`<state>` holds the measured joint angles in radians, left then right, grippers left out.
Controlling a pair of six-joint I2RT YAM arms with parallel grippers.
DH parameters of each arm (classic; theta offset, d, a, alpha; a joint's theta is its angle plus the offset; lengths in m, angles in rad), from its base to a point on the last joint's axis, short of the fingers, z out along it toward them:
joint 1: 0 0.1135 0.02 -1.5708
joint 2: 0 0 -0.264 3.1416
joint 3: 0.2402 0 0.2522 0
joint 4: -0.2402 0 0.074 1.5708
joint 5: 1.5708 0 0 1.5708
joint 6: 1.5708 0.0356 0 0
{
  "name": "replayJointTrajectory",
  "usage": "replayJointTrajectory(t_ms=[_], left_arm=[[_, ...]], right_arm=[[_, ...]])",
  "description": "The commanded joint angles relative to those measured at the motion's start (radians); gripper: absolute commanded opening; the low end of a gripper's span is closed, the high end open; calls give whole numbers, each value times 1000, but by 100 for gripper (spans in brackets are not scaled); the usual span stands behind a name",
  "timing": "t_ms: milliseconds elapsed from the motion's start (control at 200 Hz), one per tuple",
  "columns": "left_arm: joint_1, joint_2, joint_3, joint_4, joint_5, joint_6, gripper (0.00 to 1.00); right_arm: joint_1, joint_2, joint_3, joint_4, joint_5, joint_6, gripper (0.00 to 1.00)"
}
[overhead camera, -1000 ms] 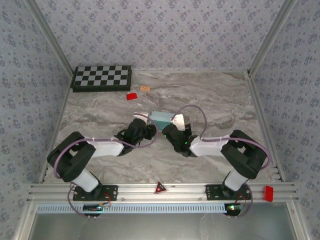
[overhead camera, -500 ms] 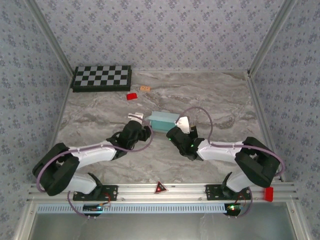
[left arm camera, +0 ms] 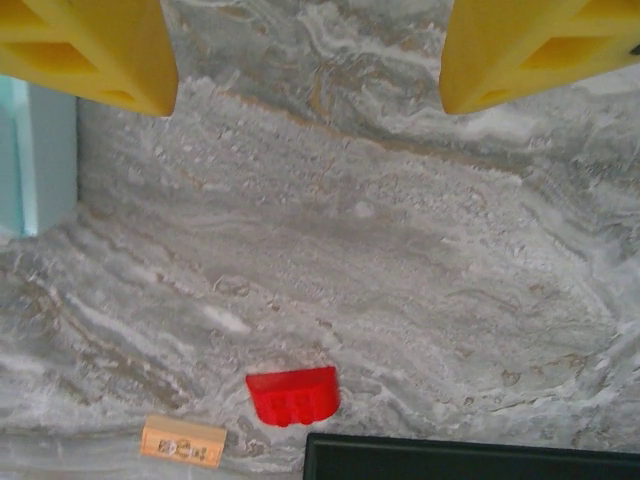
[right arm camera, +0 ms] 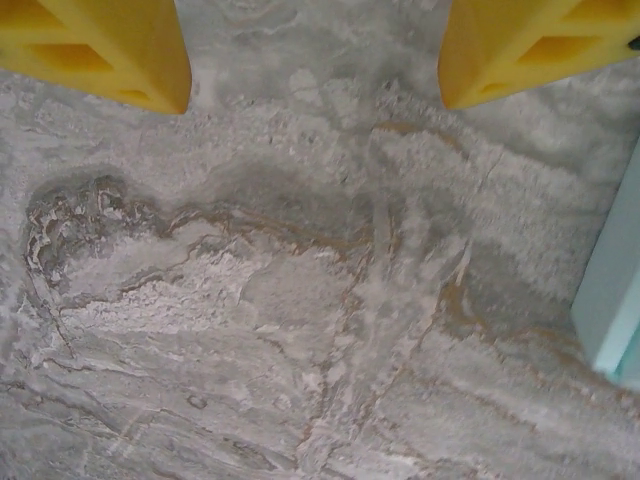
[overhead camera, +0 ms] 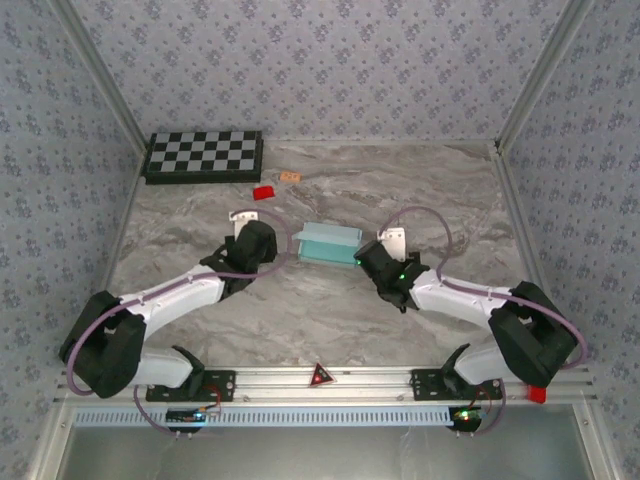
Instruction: Fold the paper box
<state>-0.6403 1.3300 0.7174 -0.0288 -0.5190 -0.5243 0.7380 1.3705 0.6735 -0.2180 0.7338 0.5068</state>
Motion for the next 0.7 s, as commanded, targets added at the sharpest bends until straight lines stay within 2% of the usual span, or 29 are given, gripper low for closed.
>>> replayJointTrajectory(t_ms=[0,170,340,545,695], left_arm=[[38,17,77,-17,174,26,69],[112,54,145,-1,428,17,69],[123,108,208,4,594,8,66],[121,191,281,-26,688,1,61],[120,234,308,-40,724,4,57]], right_arm=[[-52,-45,56,-30,-117,-30,68],[-185,-67,140,-53,-415,-16,65],[-232,-61,192,-24,-583,-27,64],[-259,-13,239,26,-761,-75,61],[-259,27,252,36,-781,-62,58]])
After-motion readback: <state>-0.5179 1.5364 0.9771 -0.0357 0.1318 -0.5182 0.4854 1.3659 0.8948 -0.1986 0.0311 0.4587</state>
